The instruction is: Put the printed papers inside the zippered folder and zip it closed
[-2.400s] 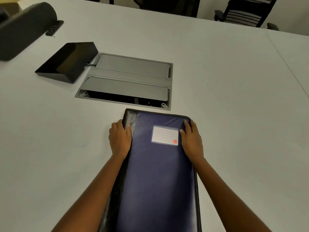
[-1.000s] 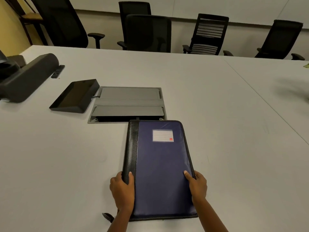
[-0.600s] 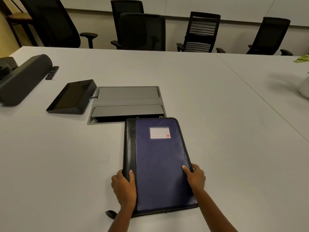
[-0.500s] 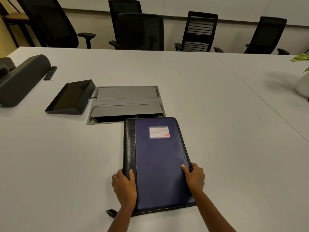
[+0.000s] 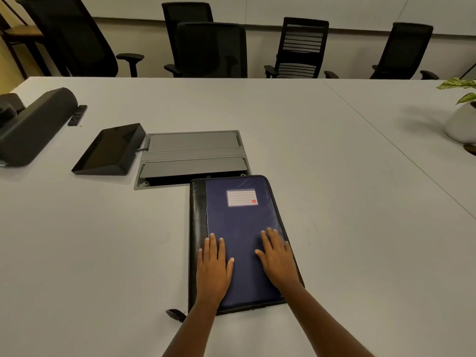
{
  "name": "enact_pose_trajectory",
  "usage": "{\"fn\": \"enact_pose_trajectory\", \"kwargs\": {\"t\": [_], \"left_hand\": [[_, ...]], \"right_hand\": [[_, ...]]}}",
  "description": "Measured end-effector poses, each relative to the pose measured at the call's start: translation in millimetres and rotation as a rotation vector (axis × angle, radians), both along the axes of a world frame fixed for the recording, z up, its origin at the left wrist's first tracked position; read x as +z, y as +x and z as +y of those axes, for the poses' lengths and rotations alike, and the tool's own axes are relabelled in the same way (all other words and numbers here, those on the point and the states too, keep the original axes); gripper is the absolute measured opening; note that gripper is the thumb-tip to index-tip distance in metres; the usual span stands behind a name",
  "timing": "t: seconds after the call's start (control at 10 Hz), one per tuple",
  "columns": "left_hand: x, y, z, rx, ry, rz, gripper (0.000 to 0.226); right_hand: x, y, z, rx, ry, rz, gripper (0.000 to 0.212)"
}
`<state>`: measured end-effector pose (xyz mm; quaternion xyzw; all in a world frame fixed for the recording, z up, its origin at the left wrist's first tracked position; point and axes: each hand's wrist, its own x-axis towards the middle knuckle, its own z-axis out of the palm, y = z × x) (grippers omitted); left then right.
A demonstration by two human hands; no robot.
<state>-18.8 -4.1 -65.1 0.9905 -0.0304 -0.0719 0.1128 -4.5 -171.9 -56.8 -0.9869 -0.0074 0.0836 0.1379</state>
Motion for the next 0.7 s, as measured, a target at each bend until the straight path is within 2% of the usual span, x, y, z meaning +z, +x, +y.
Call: {"fn": "enact_pose_trajectory", "kwargs": {"t": [0.3,0.4,0.5,0.6,0.7], "left_hand": [[-4.1,-16.8,-23.1,0.048,0.008,0.052,0.064],[4.0,-19.7,-27.0,0.078,0.032,-0.066,0.064],[-2.9,-15.9,-25.8,0.077,-0.026,0.015,0.063],[-7.3,-11.7,-24.9,0.056,0.028,0.007,0.067],[11.4,6.9,-13.4,0.015,-0.062,-0.19,0.068]], "right_hand": [[-16.9,-15.6,7.4,0.085,-0.029,0.036,0.065],[-20.7,-16.0,5.4,0.095,-0.032,0.016,0.066],[-16.9,-12.8,3.2,0.099,-0.039,0.039,0.067],[-12.5,-14.0,1.9,0.114,-0.003,0.039,0.067],[22.6,5.6,-9.2,0.129,0.02,-0.021,0.066]]}}
